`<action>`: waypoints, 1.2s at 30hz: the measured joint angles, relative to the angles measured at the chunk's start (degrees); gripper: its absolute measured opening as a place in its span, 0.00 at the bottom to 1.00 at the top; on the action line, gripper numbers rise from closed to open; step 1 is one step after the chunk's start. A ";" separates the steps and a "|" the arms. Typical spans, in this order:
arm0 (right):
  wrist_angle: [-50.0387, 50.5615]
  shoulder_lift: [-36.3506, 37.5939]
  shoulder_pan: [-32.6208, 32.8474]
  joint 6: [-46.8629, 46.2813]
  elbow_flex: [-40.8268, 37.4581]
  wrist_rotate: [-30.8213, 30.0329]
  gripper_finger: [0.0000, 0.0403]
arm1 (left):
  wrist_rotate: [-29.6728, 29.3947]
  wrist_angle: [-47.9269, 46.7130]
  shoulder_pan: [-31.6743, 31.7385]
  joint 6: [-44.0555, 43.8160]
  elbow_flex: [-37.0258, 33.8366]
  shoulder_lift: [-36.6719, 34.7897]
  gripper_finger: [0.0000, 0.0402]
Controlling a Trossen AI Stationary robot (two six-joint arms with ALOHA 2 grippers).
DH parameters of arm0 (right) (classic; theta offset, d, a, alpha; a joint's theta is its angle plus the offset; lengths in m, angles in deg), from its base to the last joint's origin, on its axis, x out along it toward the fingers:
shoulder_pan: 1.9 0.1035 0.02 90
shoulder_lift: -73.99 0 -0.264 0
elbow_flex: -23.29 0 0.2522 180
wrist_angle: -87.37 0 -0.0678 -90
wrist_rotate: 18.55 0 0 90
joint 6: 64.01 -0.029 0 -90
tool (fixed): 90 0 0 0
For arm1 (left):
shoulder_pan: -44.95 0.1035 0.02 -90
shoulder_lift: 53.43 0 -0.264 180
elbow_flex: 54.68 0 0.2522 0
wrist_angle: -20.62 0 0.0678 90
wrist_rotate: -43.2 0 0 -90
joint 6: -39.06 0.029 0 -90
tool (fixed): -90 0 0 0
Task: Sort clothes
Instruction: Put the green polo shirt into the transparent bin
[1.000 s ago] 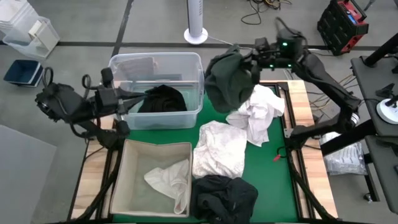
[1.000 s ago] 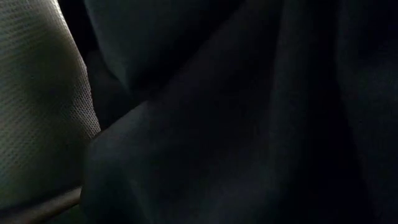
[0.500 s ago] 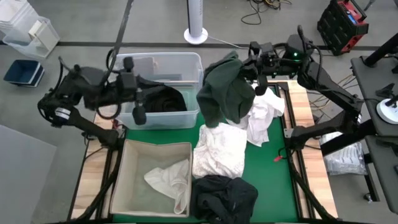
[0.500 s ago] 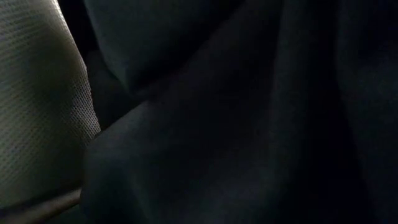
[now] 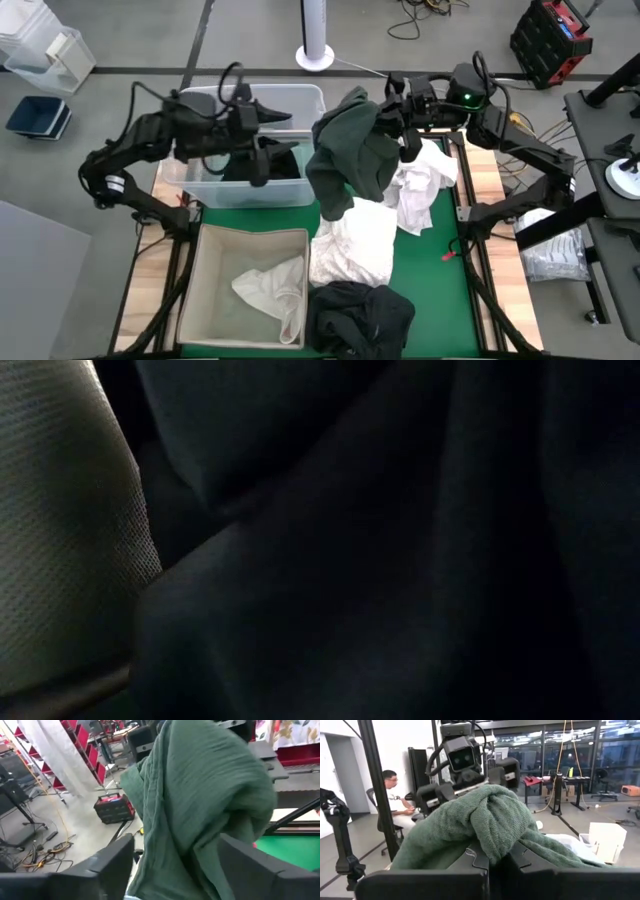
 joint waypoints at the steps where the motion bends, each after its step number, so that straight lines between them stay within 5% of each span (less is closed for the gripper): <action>1: -0.22 -0.28 0.03 -0.01 0.00 -0.04 0.02 | 0.03 0.04 0.39 0.01 0.02 0.59 0.68; 6: -1.36 -1.38 0.27 -0.31 0.00 -0.17 0.02 | 4.04 1.47 2.28 0.08 0.00 3.49 0.75; 18: -1.20 -4.30 1.03 -0.47 4.65 1.52 0.02 | 9.85 5.48 6.42 -0.27 0.02 9.18 0.73; 22: 1.03 -5.31 1.18 0.31 6.33 1.67 0.02 | 10.06 6.15 6.45 1.06 0.02 9.85 0.59; 29: 2.88 -5.69 1.21 1.07 6.64 -0.92 0.03 | 10.11 7.89 6.65 3.46 0.02 9.34 0.06; 36: 10.83 -4.37 -0.25 0.14 6.62 -3.65 0.12 | 1.69 8.21 6.99 4.07 0.63 4.85 0.02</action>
